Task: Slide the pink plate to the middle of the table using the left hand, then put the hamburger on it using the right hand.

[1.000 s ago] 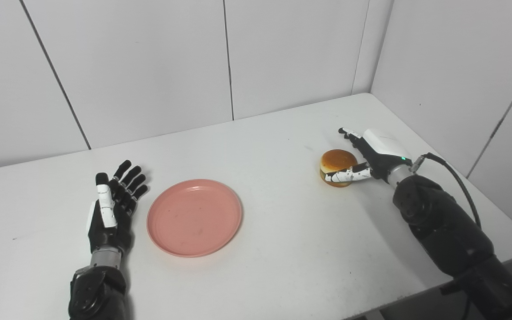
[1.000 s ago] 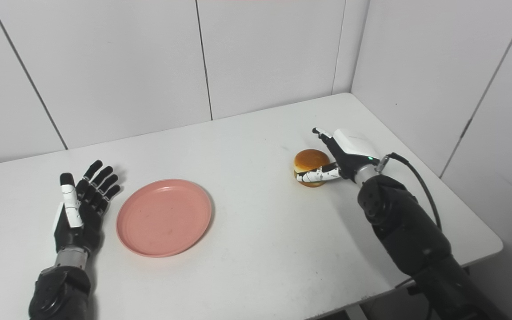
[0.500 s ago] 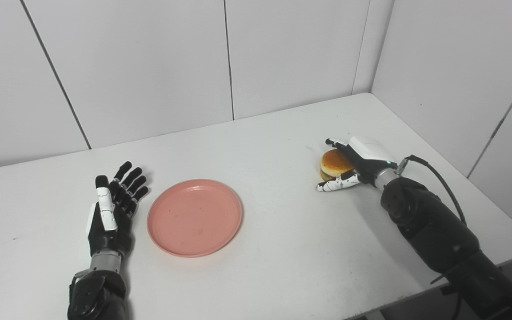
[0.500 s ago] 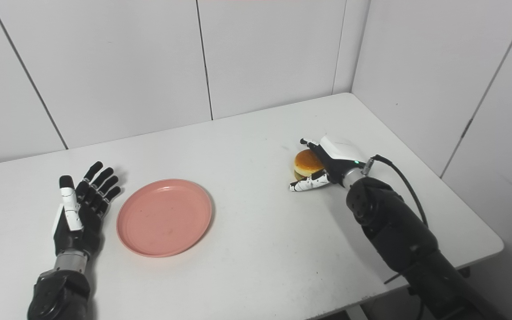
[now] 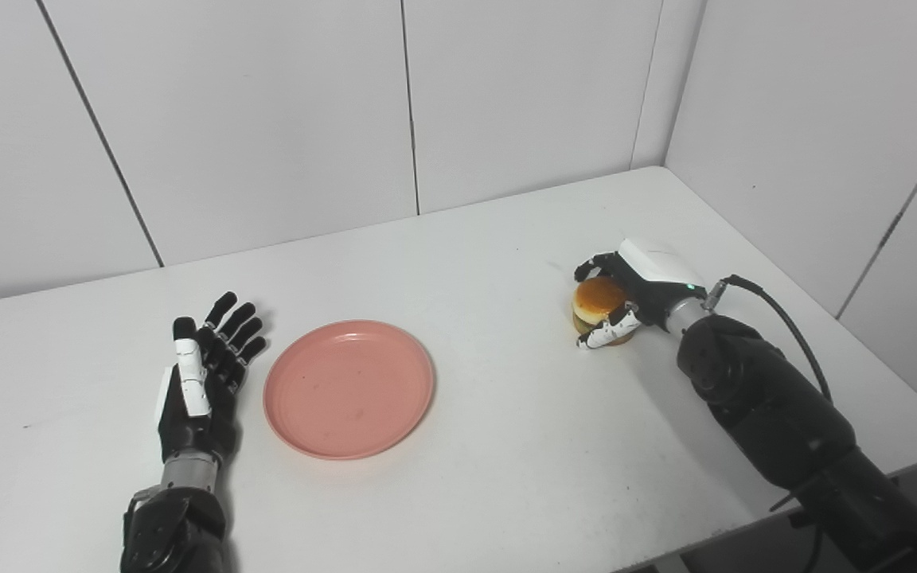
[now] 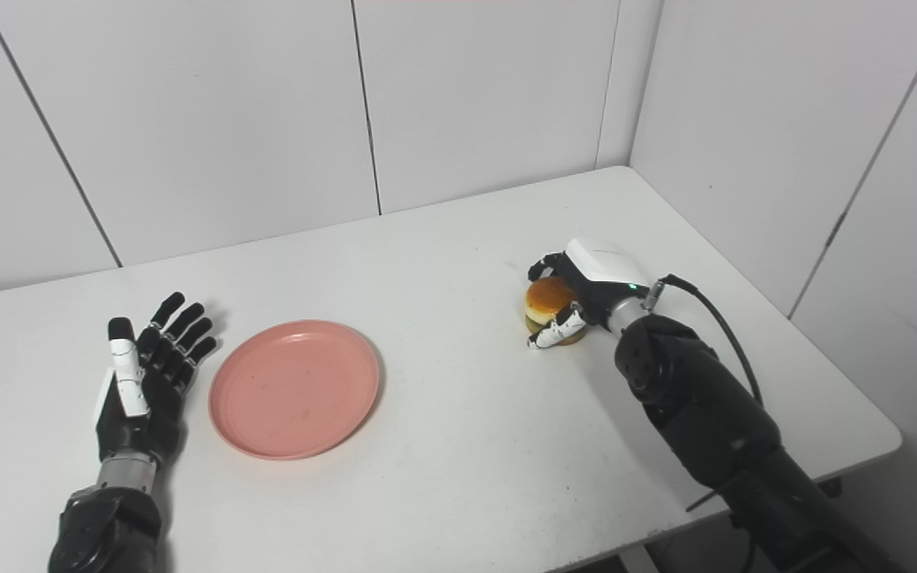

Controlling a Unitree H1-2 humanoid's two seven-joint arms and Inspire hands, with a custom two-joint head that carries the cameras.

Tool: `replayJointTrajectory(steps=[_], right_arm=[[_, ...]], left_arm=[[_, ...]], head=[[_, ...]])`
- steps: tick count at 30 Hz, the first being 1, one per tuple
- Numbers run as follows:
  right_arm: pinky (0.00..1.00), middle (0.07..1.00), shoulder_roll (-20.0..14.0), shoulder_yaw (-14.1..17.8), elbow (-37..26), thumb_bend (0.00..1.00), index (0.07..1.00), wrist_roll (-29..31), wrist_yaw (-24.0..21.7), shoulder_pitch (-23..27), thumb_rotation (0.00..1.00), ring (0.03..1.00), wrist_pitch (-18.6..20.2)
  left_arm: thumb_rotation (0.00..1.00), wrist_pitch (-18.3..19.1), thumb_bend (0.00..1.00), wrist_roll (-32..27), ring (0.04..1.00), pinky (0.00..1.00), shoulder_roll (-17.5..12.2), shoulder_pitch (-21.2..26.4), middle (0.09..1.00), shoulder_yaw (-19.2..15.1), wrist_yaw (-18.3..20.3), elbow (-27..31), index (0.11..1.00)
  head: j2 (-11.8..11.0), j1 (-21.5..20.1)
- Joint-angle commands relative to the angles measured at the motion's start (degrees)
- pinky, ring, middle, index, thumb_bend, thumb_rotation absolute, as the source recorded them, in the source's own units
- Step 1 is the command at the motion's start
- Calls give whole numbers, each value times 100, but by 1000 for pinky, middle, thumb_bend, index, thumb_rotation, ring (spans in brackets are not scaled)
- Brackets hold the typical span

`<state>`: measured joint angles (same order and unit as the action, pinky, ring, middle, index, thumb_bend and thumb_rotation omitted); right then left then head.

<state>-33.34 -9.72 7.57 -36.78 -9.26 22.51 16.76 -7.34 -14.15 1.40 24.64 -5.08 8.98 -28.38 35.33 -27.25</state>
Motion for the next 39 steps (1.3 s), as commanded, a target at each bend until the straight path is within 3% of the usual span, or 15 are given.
replayJointTrajectory(steps=[1, 7, 13, 20, 26, 30, 31, 32, 33, 36, 39], right_arm=[[114, 471, -93, 141, -224, 529, 495, -84, 205, 248, 1, 186, -92], [150, 470, -103, 181, -279, 528, 484, -142, 440, 256, 0, 231, -248], [141, 469, 39, 341, -408, 530, 483, 33, 643, 255, 0, 215, -393], [131, 469, 175, 453, -863, 530, 483, 265, 650, 244, 0, 206, -568], [202, 473, 297, 411, -1396, 529, 484, 314, 464, 337, 0, 284, -528], [143, 470, 442, 339, -1592, 528, 483, 337, 309, 475, 0, 210, -470], [159, 470, 488, 312, -1636, 528, 483, 324, 278, 514, 0, 236, -471], [210, 482, 514, 297, -1660, 527, 482, 325, 257, 545, 0, 327, -512], [218, 441, 542, 255, -1682, 526, 486, 306, 220, 597, 0, 340, -558], [142, 467, 631, 129, -1703, 527, 483, 298, 124, 767, 0, 215, -674], [114, 469, 737, 9, -1726, 528, 483, 357, 37, 902, 0, 178, -754]], left_arm=[[1000, -39, 851, -20, 870, 865, 13, -104, 861, 8, 61, -78, 854], [991, -44, 859, -19, 865, 864, 35, -125, 854, 19, 49, -35, 846], [994, 74, 840, 13, 870, 860, 85, -175, 861, 39, -21, 133, 846], [1000, 298, 822, 112, 866, 856, 222, -263, 856, 76, -212, 404, 843], [984, 378, 844, 268, 865, 845, 377, -365, 856, 173, -379, 623, 847], [989, 441, 855, 317, 877, 855, 455, -389, 862, 209, -457, 719, 856], [987, 457, 861, 315, 882, 864, 473, -391, 866, 204, -473, 729, 858], [984, 473, 864, 323, 881, 869, 501, -390, 865, 200, -503, 737, 856], [979, 482, 867, 334, 879, 870, 524, -388, 863, 192, -536, 739, 852], [974, 491, 869, 375, 879, 879, 593, -392, 861, 199, -625, 768, 848], [983, 504, 865, 417, 885, 891, 643, -387, 866, 221, -700, 794, 852]], head=[[3, 12], [17, 64], [47, 129], [191, 868], [295, 1435], [336, 1703], [336, 1703], [353, 1853], [353, 1853], [370, 2053], [396, 2236]])
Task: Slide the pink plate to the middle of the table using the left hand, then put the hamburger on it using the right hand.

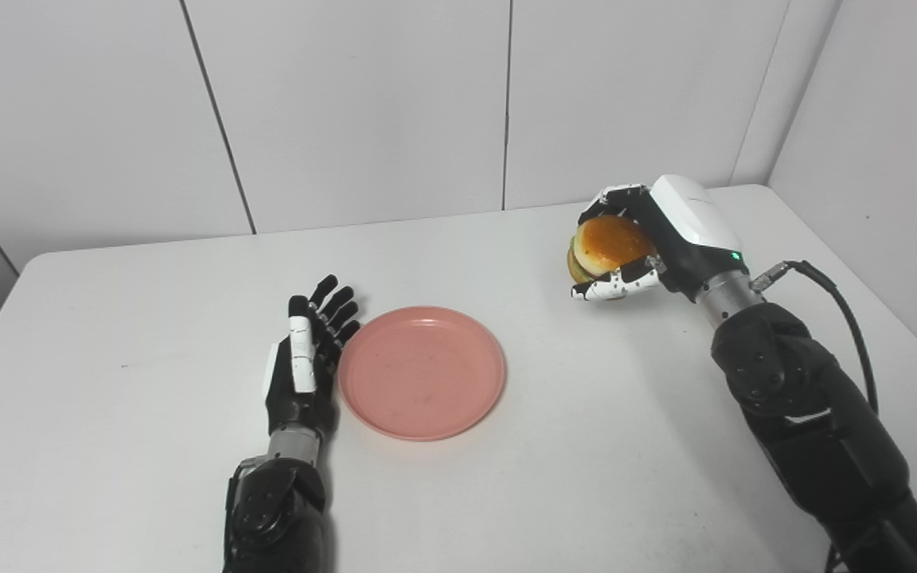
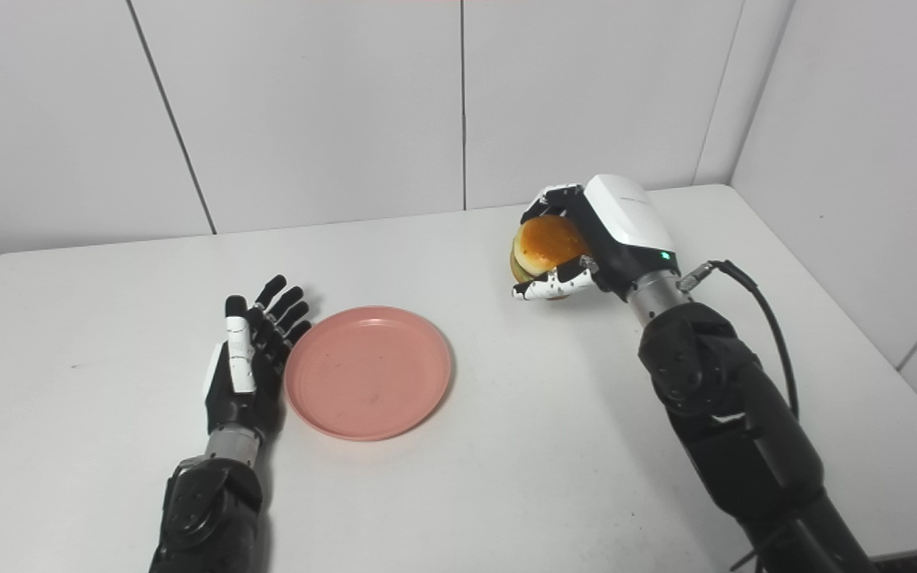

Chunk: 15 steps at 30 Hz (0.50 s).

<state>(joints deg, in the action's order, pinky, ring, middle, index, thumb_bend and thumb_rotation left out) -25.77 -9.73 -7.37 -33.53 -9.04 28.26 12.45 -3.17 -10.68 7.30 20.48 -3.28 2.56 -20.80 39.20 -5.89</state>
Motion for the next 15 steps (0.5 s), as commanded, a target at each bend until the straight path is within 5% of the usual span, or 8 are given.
replayJointTrajectory(steps=[1, 15], right_arm=[[112, 469, 3, -6, -247, 528, 483, 39, -10, 347, 0, 174, -322], [135, 470, 576, -599, 2, 528, 482, -111, -340, 723, 0, 203, -386]], left_arm=[[987, 84, 862, 78, 886, 893, 61, 32, 868, 48, -72, 35, 854], [971, 0, 847, 114, 879, 896, 228, 99, 864, 26, -208, -82, 845]], head=[[9, 101], [39, 460]])
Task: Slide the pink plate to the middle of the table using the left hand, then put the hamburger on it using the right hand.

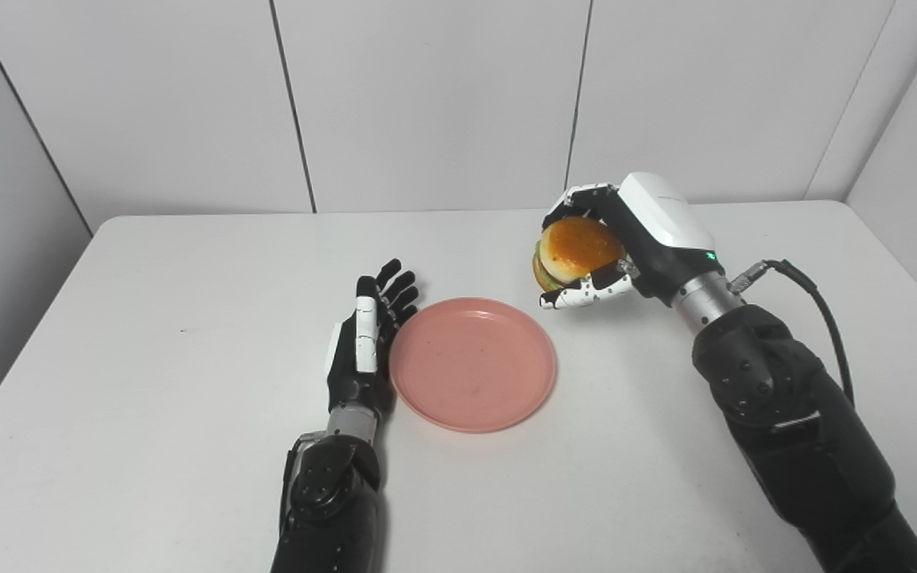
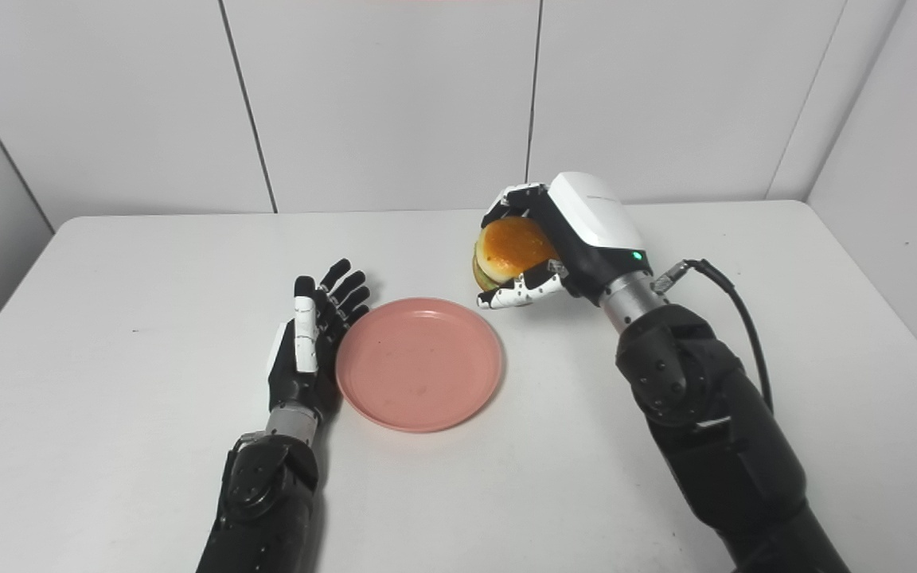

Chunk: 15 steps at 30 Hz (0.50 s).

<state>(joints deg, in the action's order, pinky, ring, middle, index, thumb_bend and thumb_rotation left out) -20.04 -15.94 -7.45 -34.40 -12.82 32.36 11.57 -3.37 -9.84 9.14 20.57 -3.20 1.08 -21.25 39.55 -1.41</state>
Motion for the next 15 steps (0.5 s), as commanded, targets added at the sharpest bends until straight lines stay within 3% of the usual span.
replayJointTrajectory(steps=[1, 7, 11, 15], right_arm=[[138, 470, 29, -19, 97, 529, 482, -25, 56, 332, 0, 208, -356], [202, 473, 178, -241, 498, 530, 484, -7, 59, 441, 0, 277, -652], [198, 473, 319, -425, 724, 530, 483, -47, 52, 488, 0, 271, -804], [201, 472, 433, -576, 838, 530, 484, -141, -106, 540, 0, 275, -679]], left_arm=[[968, -1, 851, 33, 878, 892, 49, 95, 863, 13, -69, -50, 844], [965, -52, 859, 31, 885, 913, 32, 116, 872, 22, -60, -97, 852], [962, -44, 869, 53, 890, 925, 31, 131, 876, 31, -81, -109, 855], [962, -65, 876, 90, 891, 931, 25, 130, 878, 49, -92, -111, 859]], head=[[4, 11], [8, 25], [13, 13], [23, 9]])
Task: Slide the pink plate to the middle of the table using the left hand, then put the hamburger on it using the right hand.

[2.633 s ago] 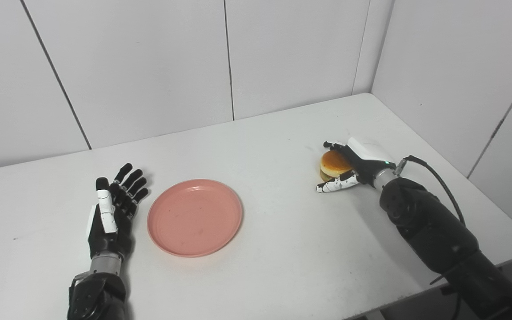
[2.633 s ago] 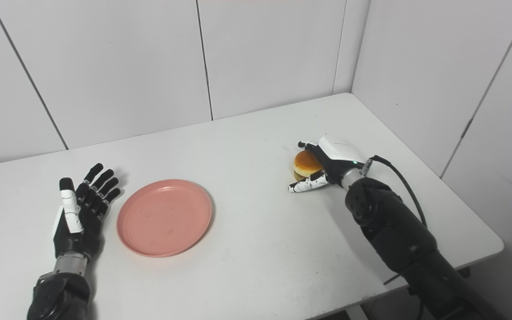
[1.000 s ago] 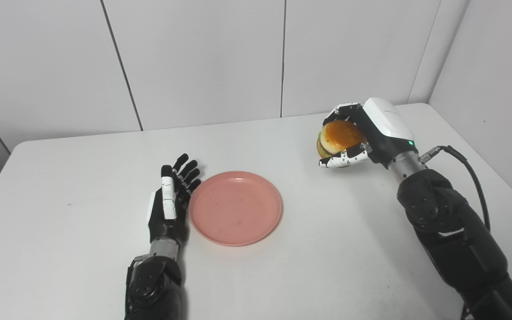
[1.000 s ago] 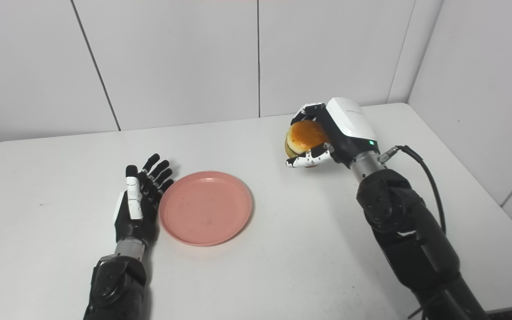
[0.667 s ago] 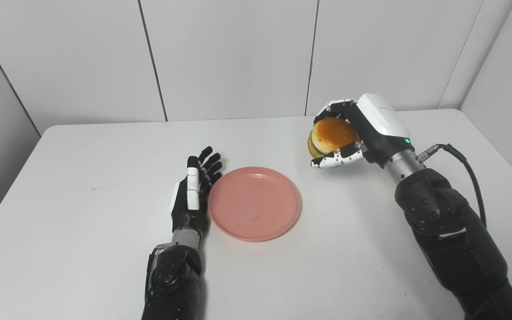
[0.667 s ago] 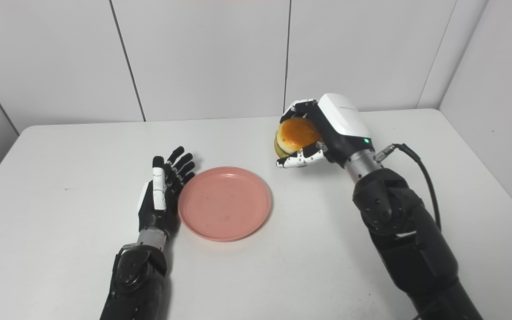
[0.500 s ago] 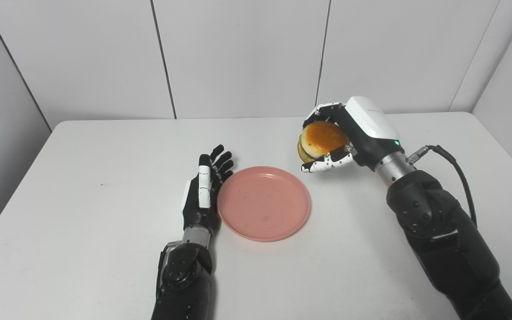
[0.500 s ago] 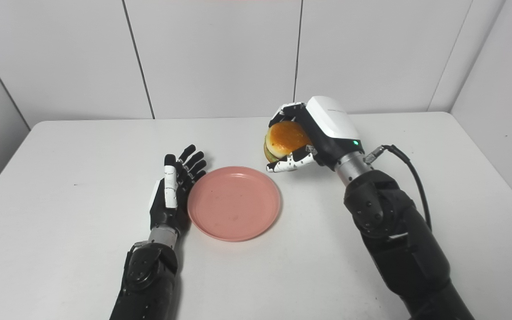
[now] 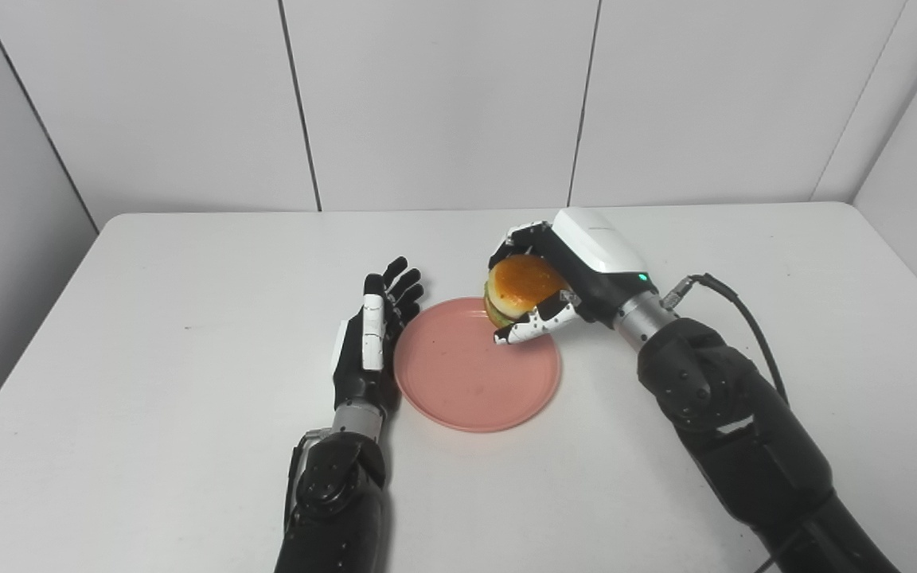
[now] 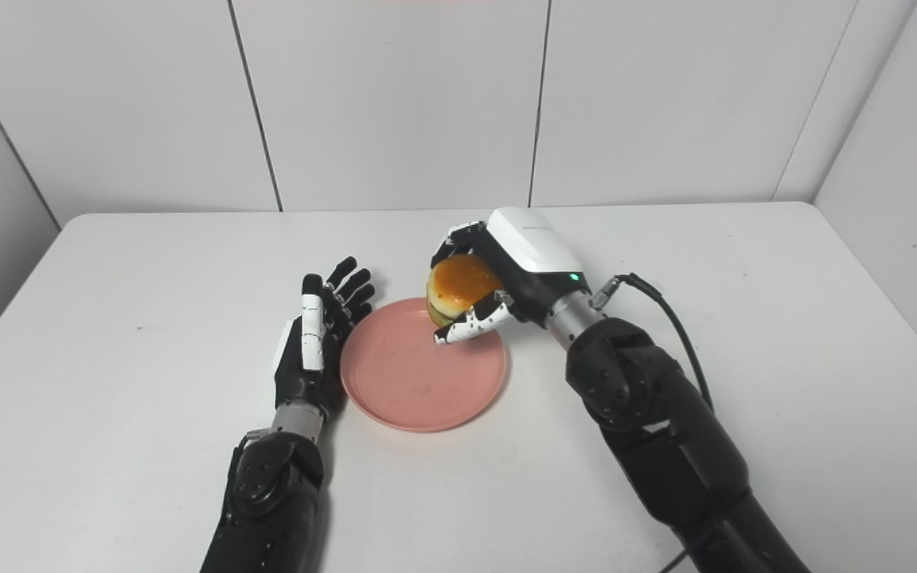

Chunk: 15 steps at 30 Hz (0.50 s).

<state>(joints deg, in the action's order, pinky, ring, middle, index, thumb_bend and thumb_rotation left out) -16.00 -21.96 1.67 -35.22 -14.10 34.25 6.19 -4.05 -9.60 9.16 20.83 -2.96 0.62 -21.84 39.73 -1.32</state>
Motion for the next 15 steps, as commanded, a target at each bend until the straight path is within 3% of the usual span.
replayJointTrajectory(steps=[1, 7, 15], right_arm=[[198, 472, 48, 10, -53, 530, 484, -81, 11, 358, 0, 271, -139], [173, 470, 202, -202, 351, 531, 483, -273, 74, 340, 0, 234, -354], [184, 471, 302, -322, 713, 530, 482, -174, 17, 311, 0, 254, -588]], left_arm=[[961, -4, 876, 68, 890, 927, 23, 105, 877, 27, -50, -56, 858], [969, -3, 883, 116, 894, 936, 4, 126, 877, 42, -78, -89, 860], [962, 18, 874, 94, 883, 908, 39, 113, 870, 28, -80, -45, 851]], head=[[5, 1], [11, -1], [41, 8]])
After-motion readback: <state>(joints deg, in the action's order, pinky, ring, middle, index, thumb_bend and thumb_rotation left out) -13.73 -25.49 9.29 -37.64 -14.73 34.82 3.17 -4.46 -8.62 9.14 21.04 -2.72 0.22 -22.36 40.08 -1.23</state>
